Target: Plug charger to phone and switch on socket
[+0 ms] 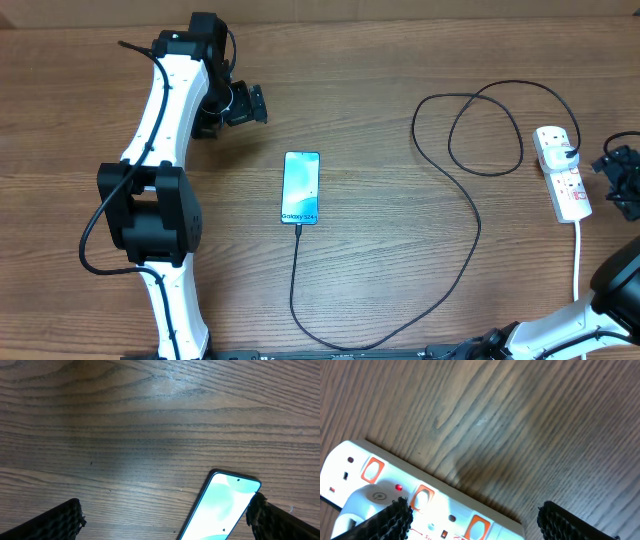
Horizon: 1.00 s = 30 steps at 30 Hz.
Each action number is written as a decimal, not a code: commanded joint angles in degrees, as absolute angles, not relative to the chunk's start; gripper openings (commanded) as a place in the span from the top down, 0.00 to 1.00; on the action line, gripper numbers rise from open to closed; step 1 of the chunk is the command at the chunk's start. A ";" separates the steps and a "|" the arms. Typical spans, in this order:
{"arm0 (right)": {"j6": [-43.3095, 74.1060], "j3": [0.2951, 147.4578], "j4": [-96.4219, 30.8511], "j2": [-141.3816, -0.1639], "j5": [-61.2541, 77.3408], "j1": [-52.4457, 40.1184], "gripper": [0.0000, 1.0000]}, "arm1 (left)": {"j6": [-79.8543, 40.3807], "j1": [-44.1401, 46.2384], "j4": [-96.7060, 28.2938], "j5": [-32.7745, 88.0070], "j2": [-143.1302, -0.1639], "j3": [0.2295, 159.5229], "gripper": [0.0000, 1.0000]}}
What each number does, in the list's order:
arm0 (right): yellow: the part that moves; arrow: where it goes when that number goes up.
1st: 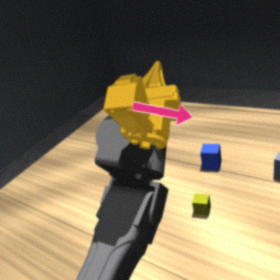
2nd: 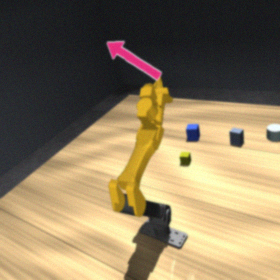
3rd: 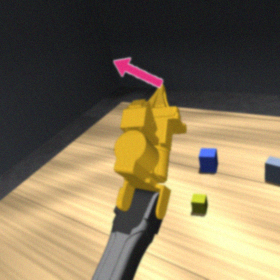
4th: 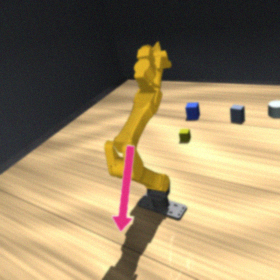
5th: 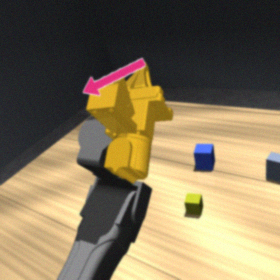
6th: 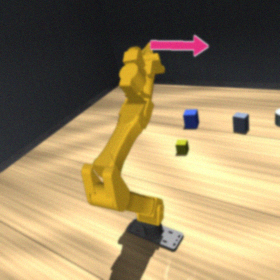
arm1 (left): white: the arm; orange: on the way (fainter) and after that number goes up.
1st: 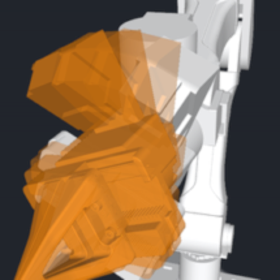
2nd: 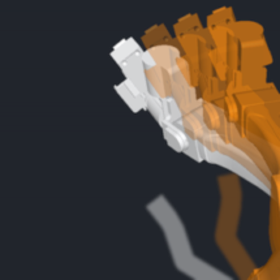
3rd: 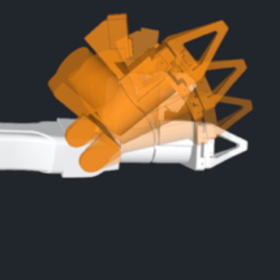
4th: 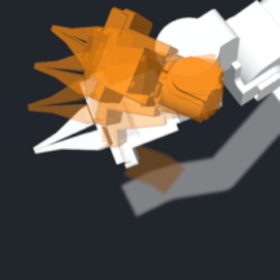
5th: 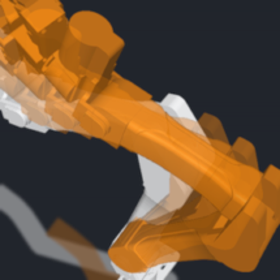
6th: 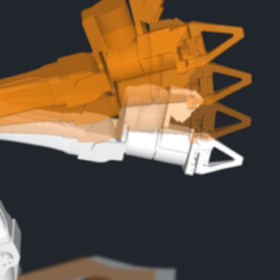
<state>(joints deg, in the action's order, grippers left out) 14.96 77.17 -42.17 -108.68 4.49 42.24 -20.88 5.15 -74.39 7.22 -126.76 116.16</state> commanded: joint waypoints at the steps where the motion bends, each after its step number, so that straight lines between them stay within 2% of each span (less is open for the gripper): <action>1: 14.70 76.42 -41.56 -107.48 4.51 40.75 0.18 | -20.80 5.26 -74.52 6.87 -126.21 117.14 0.00; 14: 14.76 68.71 -33.19 -107.48 1.15 39.20 0.14 | -20.80 5.26 -74.52 6.87 -126.21 117.14 0.00; 30: 14.74 68.40 -32.45 -107.48 1.78 39.11 0.14 | -20.80 5.26 -74.52 6.87 -126.21 117.14 0.00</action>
<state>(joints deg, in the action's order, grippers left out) 14.92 68.84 -32.47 -108.68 2.11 39.29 -20.88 5.15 -74.39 7.22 -126.76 116.16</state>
